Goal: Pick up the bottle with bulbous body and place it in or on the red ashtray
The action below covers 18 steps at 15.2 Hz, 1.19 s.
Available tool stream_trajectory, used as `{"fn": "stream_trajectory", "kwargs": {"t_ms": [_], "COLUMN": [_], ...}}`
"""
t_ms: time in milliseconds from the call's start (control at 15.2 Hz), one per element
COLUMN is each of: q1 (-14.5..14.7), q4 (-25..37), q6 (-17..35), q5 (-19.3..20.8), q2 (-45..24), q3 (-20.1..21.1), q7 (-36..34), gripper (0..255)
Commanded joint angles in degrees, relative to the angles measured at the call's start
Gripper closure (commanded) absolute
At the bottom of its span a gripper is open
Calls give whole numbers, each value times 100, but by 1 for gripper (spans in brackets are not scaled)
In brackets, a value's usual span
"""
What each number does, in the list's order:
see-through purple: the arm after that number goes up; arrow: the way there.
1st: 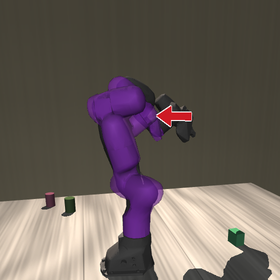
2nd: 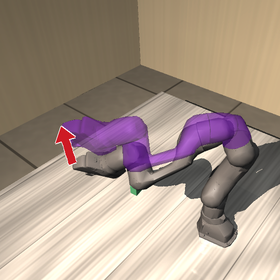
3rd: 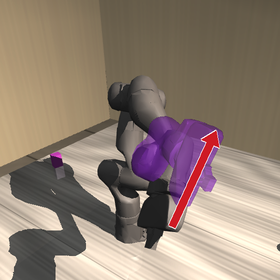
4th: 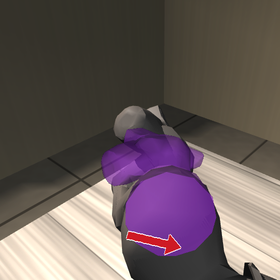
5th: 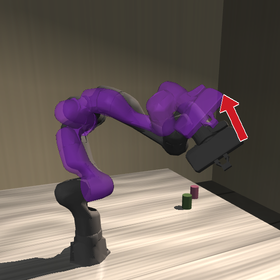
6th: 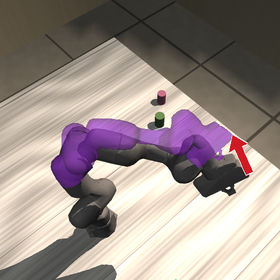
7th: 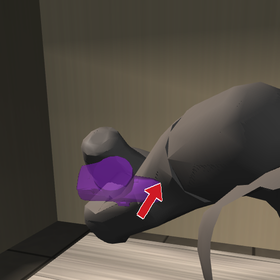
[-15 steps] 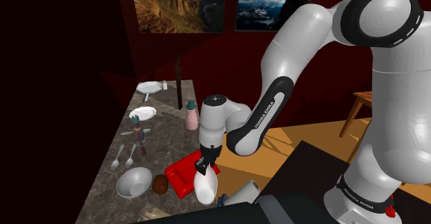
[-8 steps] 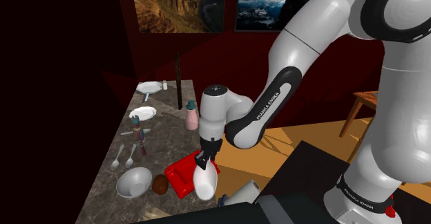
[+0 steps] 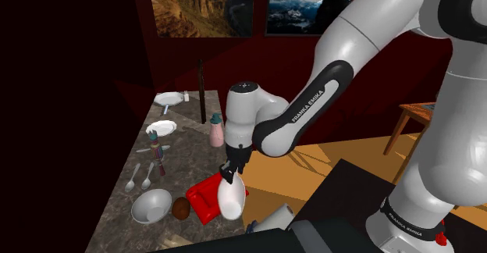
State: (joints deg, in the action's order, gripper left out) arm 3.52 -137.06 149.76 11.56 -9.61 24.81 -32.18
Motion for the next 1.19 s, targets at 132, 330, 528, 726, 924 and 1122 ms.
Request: {"fn": "stream_trajectory", "kwargs": {"t_ms": [132, 330, 528, 726, 924, 1122], "q1": [-59, -84, -170, -278, -366, -428], "q4": [48, 87, 465, 1058, 1707, 2420], "q6": [-295, -513, -851, -1273, -1703, -2147], "q5": [-290, -484, -538, -517, -472, -410], "q2": [286, 494, 461, 282, 51, -233], "q3": [94, 139, 74, -26, -116, -199], "q7": [217, 360, 579, 813, 1011, 1184], "gripper": [255, 255, 255, 255, 255, 255]}}
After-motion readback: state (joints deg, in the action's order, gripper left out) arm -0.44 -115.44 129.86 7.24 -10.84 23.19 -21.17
